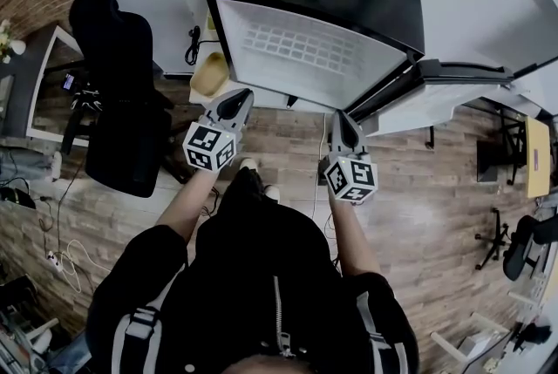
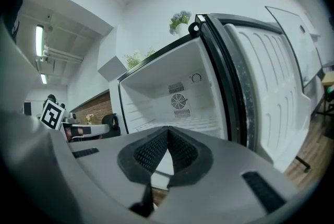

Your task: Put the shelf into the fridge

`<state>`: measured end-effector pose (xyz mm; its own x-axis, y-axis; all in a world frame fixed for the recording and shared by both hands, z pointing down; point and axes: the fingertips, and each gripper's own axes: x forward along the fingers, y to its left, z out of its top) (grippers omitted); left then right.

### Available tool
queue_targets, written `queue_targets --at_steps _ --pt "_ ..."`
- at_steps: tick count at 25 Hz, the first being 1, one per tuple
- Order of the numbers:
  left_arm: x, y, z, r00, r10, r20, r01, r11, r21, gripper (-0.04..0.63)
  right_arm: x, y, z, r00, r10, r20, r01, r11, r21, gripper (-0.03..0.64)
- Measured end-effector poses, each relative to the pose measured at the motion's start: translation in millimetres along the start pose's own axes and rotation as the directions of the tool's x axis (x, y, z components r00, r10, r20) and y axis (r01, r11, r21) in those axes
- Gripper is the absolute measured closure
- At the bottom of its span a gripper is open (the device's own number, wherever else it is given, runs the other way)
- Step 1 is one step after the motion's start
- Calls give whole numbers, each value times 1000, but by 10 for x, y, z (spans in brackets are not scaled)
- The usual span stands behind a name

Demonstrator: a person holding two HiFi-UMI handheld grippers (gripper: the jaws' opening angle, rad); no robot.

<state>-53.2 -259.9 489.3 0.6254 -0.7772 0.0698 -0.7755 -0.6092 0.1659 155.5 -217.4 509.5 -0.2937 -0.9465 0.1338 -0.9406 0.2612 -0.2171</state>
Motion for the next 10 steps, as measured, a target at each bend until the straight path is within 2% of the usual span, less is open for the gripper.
queue_targets --at_steps 10 --pt "-46 -25 -65 1000 8 -19 -8 1000 -7 555 -74 -96 -40 1000 -15 -10 15 1000 11 611"
